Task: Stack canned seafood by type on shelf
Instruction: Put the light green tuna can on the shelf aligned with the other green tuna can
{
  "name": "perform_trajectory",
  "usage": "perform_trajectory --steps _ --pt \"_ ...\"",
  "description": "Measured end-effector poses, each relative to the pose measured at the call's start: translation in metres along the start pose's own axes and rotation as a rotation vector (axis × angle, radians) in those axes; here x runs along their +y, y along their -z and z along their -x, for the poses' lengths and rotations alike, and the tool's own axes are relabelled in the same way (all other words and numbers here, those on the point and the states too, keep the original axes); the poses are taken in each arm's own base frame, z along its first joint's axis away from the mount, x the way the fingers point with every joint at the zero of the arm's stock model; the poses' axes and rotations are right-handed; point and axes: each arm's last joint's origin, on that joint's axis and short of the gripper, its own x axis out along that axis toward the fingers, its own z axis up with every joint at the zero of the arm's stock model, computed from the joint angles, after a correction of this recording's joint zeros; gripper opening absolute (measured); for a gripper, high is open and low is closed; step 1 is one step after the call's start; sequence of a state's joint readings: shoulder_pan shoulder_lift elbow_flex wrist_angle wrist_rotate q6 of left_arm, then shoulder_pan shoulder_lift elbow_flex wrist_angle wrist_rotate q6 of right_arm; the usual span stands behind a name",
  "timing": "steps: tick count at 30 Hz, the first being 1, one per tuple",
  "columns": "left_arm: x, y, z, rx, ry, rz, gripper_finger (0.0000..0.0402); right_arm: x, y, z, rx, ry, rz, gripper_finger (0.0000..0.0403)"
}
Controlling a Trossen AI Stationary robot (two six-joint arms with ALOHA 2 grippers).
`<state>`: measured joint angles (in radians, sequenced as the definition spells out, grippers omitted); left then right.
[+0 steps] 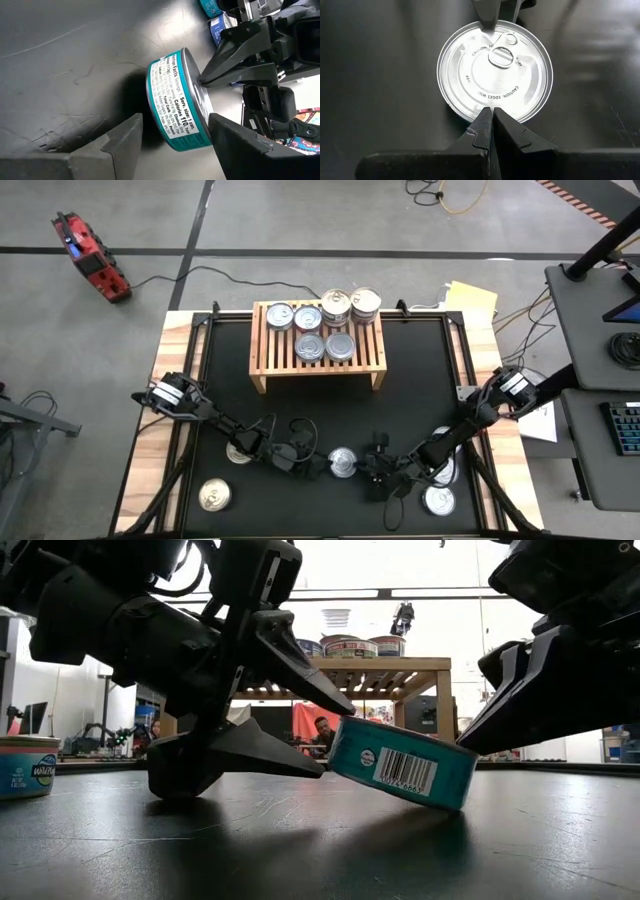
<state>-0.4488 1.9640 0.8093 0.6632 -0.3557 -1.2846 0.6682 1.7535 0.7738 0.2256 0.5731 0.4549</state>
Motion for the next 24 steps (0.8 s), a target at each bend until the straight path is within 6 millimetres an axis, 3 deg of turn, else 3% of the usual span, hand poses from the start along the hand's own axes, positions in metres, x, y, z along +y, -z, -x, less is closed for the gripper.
perform_trajectory --steps 12,24 --pt "-0.008 -0.002 -0.002 -0.025 0.028 0.017 0.0268 0.000 0.002 0.000 0.011 -0.007 0.008 0.0009" --pt "-0.020 -0.006 -0.007 -0.052 0.011 -0.036 0.0276 0.000 0.002 0.000 0.015 -0.009 0.010 0.0009"
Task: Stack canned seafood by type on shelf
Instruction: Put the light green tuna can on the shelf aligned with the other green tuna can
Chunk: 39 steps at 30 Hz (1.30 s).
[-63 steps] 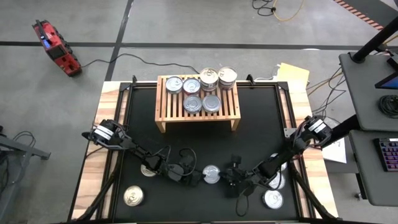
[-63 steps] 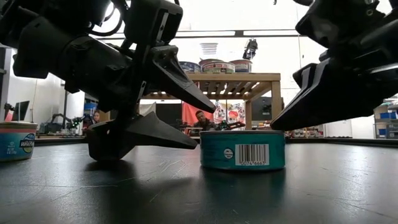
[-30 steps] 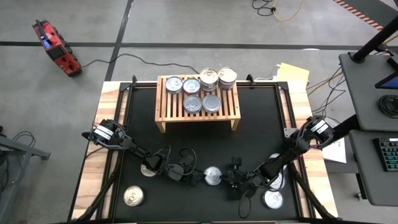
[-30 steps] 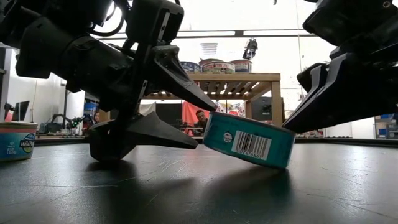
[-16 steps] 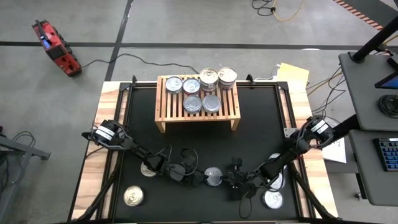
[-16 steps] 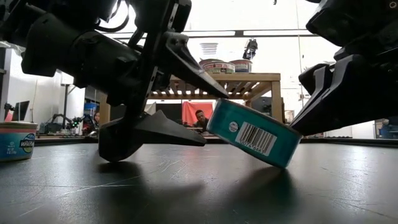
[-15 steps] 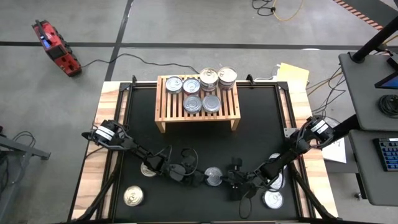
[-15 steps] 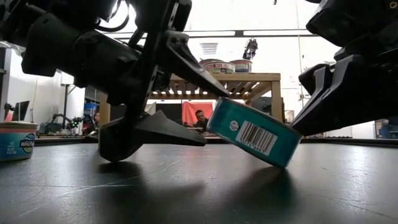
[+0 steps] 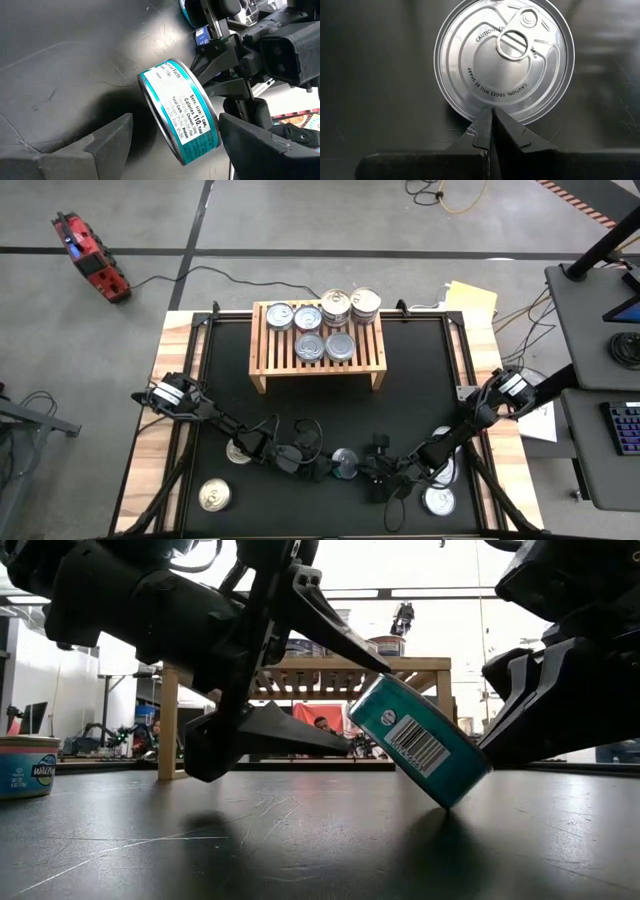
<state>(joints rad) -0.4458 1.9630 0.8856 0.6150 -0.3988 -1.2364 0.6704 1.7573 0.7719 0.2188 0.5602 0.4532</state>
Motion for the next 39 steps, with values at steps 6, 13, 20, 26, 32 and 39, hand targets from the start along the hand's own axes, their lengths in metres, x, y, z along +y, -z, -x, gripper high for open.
perform_trajectory --steps 6,13,20,26,32,39 --pt "0.0006 -0.0004 -0.0002 0.010 -0.001 0.000 0.0276 0.0000 -0.0002 0.0000 -0.003 0.003 -0.001 0.0009" --pt "0.0010 0.0004 -0.0003 0.056 0.009 0.024 0.0277 -0.0001 -0.0005 -0.0001 -0.006 0.006 -0.002 0.0009" --pt "0.0018 0.0000 -0.0003 0.045 0.000 0.065 0.0277 -0.0002 -0.0005 -0.0001 -0.006 0.006 -0.002 0.0009" --pt "0.0021 -0.0011 -0.0010 0.041 -0.011 0.070 0.0277 -0.0004 -0.0005 -0.0001 -0.009 0.013 0.000 0.0009" --pt "0.0033 -0.0010 -0.0011 0.044 -0.026 0.065 0.0290 -0.0005 -0.0007 0.0000 -0.011 0.014 0.000 0.0009" --pt "0.0062 -0.0019 -0.0014 0.012 -0.059 0.073 0.0322 -0.0004 -0.0012 0.0001 -0.014 0.015 0.002 0.0009"
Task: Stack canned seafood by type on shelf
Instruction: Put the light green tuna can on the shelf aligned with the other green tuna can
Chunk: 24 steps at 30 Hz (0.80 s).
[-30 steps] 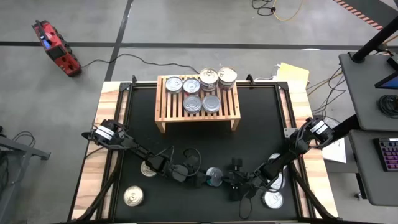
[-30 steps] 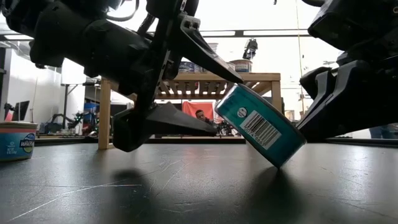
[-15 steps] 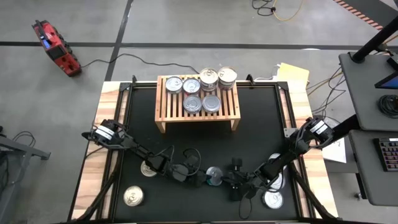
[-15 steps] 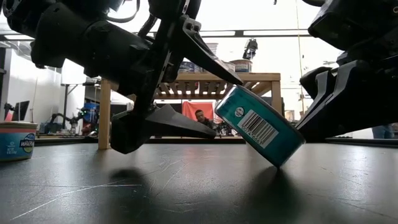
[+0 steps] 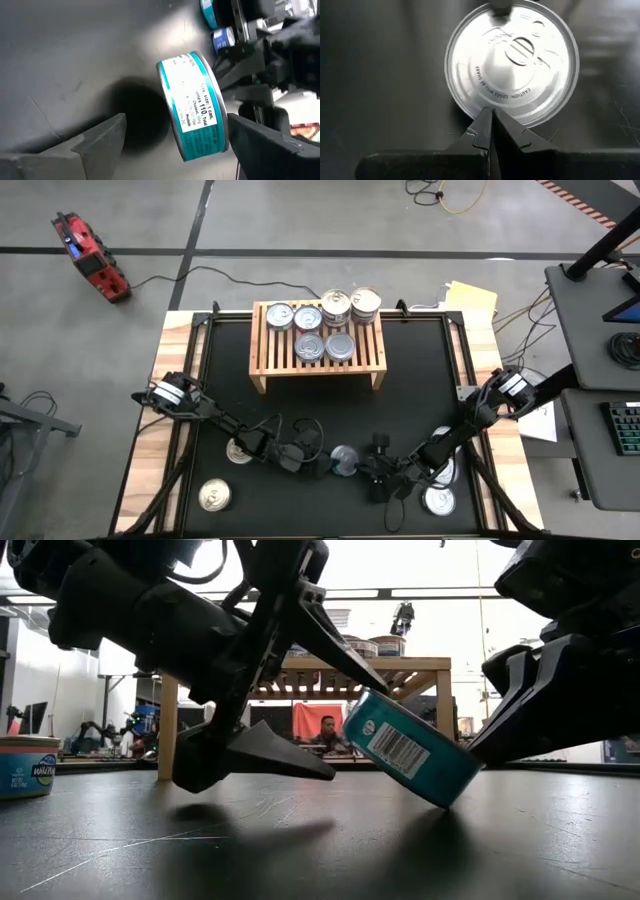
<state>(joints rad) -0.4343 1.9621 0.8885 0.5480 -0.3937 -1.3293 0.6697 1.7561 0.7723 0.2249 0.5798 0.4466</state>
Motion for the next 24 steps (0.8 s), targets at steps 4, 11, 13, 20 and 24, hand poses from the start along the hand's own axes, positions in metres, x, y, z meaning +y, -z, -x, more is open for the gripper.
perform_trajectory --steps 4,11,13,20,24 --pt "-0.005 -0.001 -0.001 -0.011 0.008 -0.006 0.0327 0.000 0.000 0.000 0.004 0.001 0.004 0.0009" --pt "-0.009 -0.003 -0.004 -0.011 -0.009 -0.001 0.0327 0.000 0.000 0.000 0.004 -0.001 0.003 0.0009" --pt "-0.009 -0.003 -0.007 -0.013 -0.008 0.002 0.0327 0.000 0.000 0.000 0.005 -0.001 0.003 0.0009" --pt "-0.006 0.002 -0.026 -0.012 -0.038 -0.024 0.0327 0.000 0.000 0.000 0.004 -0.002 0.003 0.0009" --pt "-0.005 0.003 -0.031 -0.015 -0.039 -0.028 0.0327 0.000 0.001 0.000 0.009 0.000 0.006 0.0009"
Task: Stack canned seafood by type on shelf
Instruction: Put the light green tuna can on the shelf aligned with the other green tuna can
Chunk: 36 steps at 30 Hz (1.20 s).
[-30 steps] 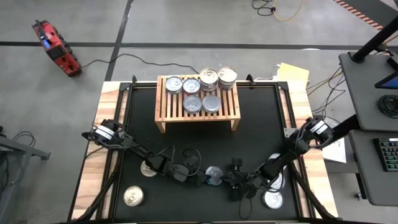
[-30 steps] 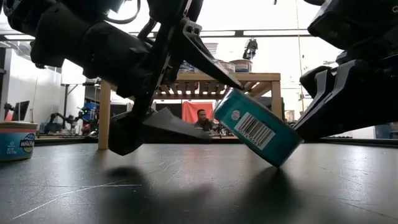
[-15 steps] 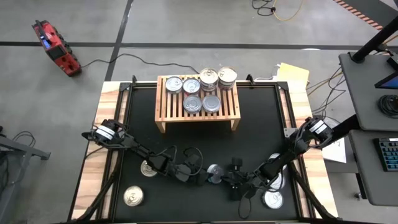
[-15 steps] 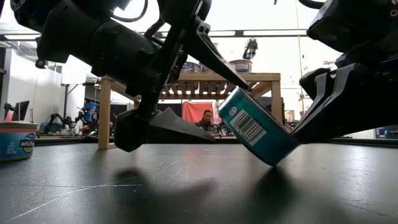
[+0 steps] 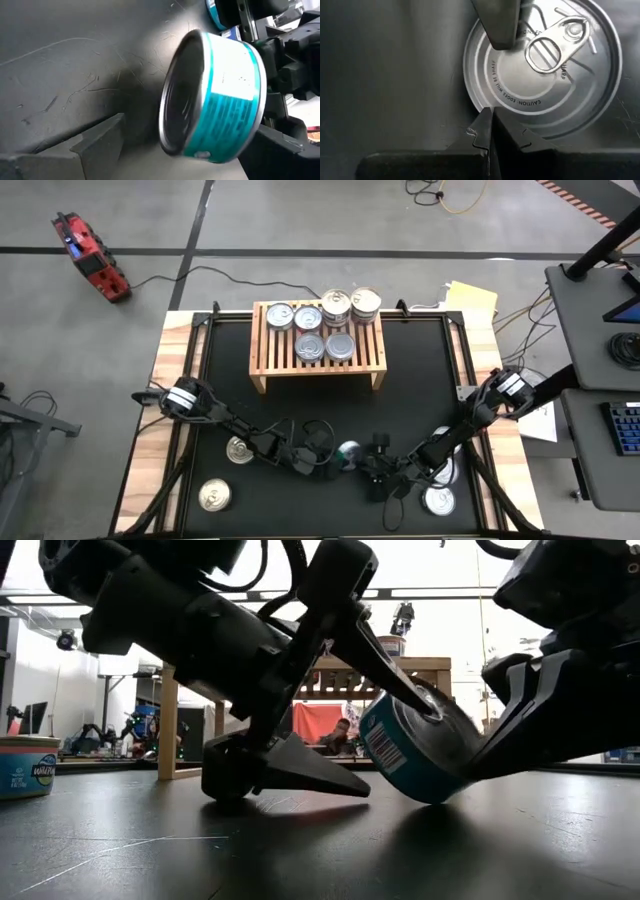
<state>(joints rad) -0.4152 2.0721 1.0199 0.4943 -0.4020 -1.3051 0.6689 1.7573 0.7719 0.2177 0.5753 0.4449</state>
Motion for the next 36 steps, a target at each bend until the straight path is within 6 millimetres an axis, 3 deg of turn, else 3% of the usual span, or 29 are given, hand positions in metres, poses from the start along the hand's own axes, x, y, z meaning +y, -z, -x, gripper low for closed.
perform_trajectory --steps 5,12,15,22,27,30,36 --pt "-0.001 -0.001 0.001 -0.010 0.003 -0.019 0.0313 0.000 0.001 0.000 0.009 -0.003 0.004 0.0009" --pt "-0.002 -0.001 0.002 0.003 0.010 -0.103 0.0240 0.000 0.002 0.000 0.015 -0.002 0.011 0.0009" --pt "-0.002 -0.001 0.002 -0.001 0.007 -0.233 0.0221 0.000 0.002 0.000 0.013 0.000 0.010 0.0009" --pt "-0.003 0.004 0.004 0.002 0.012 -0.731 0.0228 -0.002 0.004 0.000 0.029 0.014 0.013 0.0009" --pt "-0.008 0.004 0.005 -0.035 0.049 -0.928 0.0243 -0.002 0.004 0.000 0.034 0.017 0.009 0.0009" --pt "-0.013 0.003 0.006 -0.075 0.075 -0.999 0.0249 -0.003 0.003 -0.001 0.033 0.020 0.005 0.0009" --pt "-0.013 0.001 0.006 -0.095 0.068 -0.968 0.0251 -0.004 0.003 -0.001 0.033 0.022 0.001 0.0009"
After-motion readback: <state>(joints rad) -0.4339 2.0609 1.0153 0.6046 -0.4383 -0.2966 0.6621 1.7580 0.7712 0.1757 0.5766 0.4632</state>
